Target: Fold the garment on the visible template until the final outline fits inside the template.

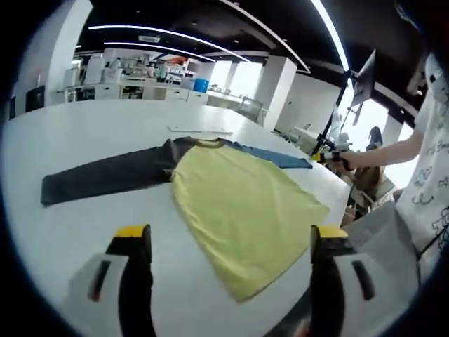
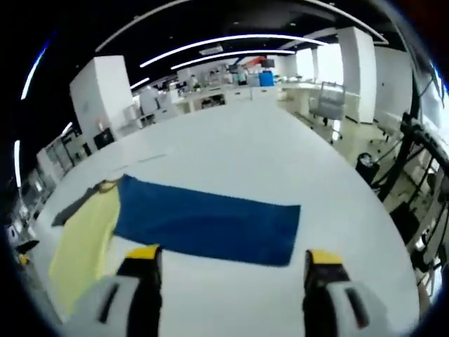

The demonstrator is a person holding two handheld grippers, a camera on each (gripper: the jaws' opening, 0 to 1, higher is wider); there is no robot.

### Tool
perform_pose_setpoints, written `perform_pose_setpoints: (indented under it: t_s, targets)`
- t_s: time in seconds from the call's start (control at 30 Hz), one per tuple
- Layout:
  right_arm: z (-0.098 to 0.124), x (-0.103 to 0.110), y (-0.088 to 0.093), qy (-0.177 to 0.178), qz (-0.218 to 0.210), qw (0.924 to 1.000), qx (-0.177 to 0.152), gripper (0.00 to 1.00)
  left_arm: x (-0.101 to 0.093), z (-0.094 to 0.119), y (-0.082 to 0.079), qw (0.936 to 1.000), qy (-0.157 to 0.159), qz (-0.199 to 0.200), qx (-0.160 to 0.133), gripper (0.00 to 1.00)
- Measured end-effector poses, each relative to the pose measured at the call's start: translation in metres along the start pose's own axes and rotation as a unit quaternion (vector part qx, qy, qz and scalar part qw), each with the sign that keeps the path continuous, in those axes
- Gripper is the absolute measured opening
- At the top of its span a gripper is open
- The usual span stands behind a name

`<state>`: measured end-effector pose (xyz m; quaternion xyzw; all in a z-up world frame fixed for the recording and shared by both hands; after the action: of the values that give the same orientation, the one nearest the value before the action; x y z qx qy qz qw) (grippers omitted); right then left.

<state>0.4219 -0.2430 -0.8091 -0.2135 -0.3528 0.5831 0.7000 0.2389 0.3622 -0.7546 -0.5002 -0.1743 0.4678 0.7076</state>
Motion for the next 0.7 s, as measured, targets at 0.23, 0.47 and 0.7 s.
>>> perform_pose_setpoints:
  t_s: [0.23, 0.47, 0.7]
  targets:
    - [-0.003, -0.005, 0.0, 0.025, 0.002, 0.9997, -0.002, 0.63, 0.009, 0.007, 0.004, 0.9996, -0.019, 0.02, -0.005, 0.88]
    - [-0.01, -0.026, 0.009, 0.051, -0.034, 0.998, 0.014, 0.45, 0.014, 0.008, 0.01, 0.9984, -0.036, 0.042, -0.008, 0.85]
    - [-0.018, -0.034, 0.005, 0.055, -0.04, 0.9976, 0.017, 0.28, 0.011, 0.009, 0.014, 0.9981, -0.037, 0.049, -0.001, 0.83]
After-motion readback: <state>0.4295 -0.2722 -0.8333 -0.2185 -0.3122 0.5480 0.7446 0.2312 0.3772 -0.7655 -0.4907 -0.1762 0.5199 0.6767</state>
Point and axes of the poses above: the point that each gripper's makers call its tool centre point, and the gripper's own axes: z roughly backward along the fingers, x roughly to its left, y roughly out of its underside, the point moved 1 cm from there along z, roughly backward along the fingers, and after that the axes turned 6 degrees about -z, right-handed, at the moved point
